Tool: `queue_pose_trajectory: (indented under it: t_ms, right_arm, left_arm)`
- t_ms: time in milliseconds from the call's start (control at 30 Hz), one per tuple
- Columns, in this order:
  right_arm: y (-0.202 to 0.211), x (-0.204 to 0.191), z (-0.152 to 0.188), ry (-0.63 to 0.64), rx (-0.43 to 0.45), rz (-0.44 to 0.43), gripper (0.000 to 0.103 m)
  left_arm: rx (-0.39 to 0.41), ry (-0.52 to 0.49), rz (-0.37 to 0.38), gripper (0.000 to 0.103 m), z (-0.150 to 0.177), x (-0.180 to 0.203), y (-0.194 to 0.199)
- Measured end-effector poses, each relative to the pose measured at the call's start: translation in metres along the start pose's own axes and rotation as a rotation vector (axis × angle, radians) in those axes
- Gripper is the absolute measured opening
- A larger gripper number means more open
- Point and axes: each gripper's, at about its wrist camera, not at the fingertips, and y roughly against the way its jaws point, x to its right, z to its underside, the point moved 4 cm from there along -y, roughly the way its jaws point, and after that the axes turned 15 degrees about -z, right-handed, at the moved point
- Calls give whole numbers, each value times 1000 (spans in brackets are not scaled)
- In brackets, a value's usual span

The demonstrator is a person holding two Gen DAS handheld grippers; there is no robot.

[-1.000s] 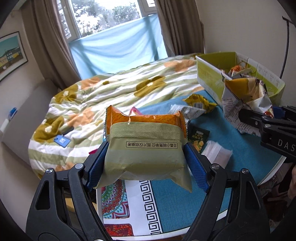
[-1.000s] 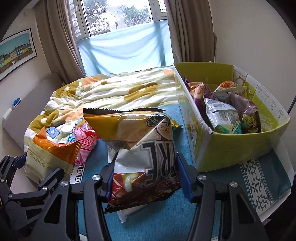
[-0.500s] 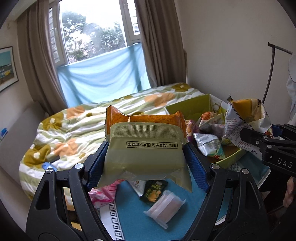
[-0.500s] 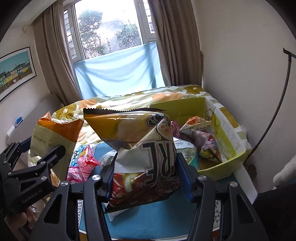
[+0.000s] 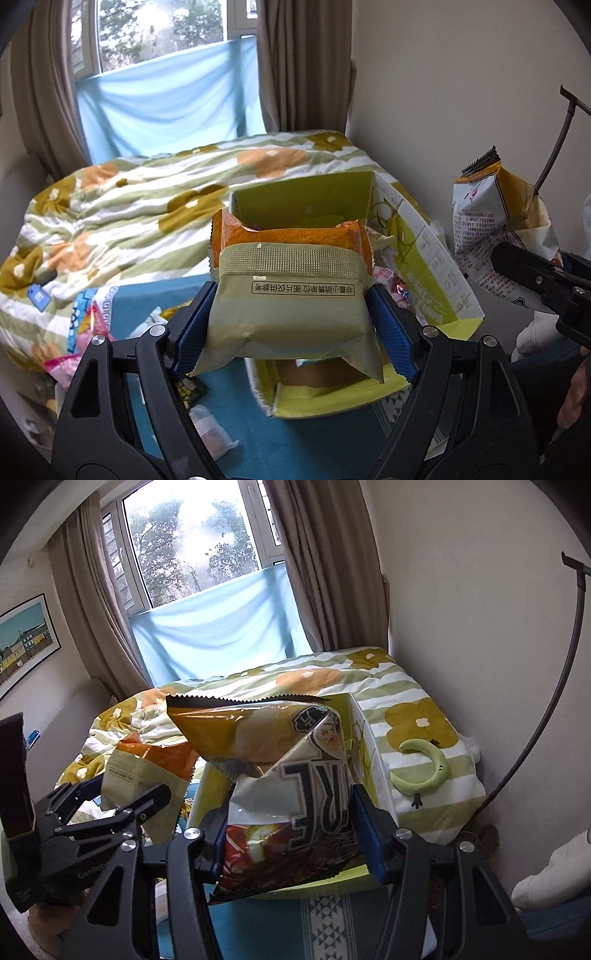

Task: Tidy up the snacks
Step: 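Carry both packs into the yellow box and open both tools to release them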

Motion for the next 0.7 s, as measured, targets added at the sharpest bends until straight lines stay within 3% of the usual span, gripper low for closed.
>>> queue_pose_trajectory:
  t_ms: [167, 200, 233, 267, 700]
  right_arm:
    - [-17, 32, -3, -3, -70, -47, 53]
    - [-20, 36, -3, 1, -83, -56, 53]
    - [-25, 40, -3, 3, -95, -67, 53]
    - [-27, 42, -2, 1, -105, -78, 53]
    - [-46, 52, 8, -10, -154, -141, 53]
  left_arm:
    - [-47, 31, -21, 83, 7, 22, -18]
    - [-54, 40, -14, 89, 7, 24, -20]
    - [-63, 45, -16, 102, 8, 25, -20]
    - [-63, 47, -27, 103, 8, 24, -20]
    - [-69, 98, -129, 103, 28, -15, 3]
